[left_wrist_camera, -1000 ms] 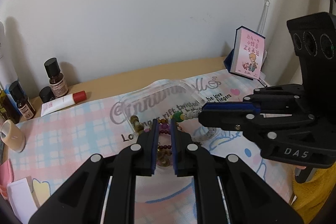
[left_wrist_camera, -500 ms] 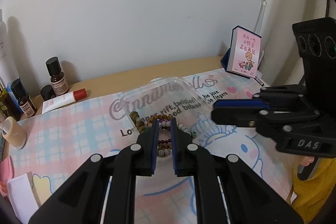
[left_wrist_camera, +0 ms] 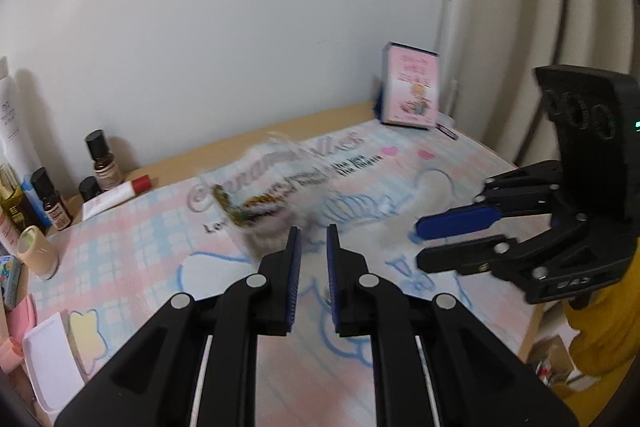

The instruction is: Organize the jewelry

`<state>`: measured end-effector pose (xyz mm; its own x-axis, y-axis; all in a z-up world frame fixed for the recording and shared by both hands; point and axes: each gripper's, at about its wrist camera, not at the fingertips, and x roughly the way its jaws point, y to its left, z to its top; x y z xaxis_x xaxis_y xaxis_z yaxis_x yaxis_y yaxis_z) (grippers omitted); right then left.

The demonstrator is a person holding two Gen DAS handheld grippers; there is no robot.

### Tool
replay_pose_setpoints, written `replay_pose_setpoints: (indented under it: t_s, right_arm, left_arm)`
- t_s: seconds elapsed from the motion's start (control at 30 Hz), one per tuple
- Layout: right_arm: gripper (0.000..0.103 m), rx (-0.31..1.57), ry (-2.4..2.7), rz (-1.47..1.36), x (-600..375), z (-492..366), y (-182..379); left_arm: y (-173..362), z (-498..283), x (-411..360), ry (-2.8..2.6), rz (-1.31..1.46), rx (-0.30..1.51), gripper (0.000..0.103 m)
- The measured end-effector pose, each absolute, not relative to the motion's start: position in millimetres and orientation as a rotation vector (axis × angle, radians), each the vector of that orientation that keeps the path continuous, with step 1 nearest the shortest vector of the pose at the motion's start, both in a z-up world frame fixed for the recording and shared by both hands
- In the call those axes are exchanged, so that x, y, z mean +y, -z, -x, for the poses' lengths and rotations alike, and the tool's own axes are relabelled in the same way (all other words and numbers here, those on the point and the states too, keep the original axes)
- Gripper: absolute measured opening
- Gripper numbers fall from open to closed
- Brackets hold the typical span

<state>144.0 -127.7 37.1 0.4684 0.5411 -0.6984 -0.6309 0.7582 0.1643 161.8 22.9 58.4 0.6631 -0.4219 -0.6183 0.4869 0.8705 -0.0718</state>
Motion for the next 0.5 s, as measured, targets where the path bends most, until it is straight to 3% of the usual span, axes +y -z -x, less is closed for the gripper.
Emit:
replay_pose_setpoints:
  t_s: [0.13, 0.3, 0.4, 0.5]
  right_arm:
    - [0.025, 0.856, -0.720, 0.133, -126.5, -133.5, -18.3]
    - [0.026, 0.885, -0.709, 0.139, -123.8, -127.8, -6.2]
    - [0.041, 0.882, -0.702, 0.145, -124.6, -125.0, -4.2]
    - [0.040, 0.891, -0.702, 0.162, -122.3, -123.6, -1.4]
  left_arm:
    - [-44.1, -153.8, 11.7, 0.543, -0.177, 0.688, 0.024]
    - [-23.8, -159.6, 3.1, 0.557, -0.262, 0.729, 0.024]
    - [-16.5, -167.4, 0.2, 0.570, -0.273, 0.766, 0.025]
    - [-12.2, -170.5, -1.4, 0.584, -0.270, 0.787, 0.026]
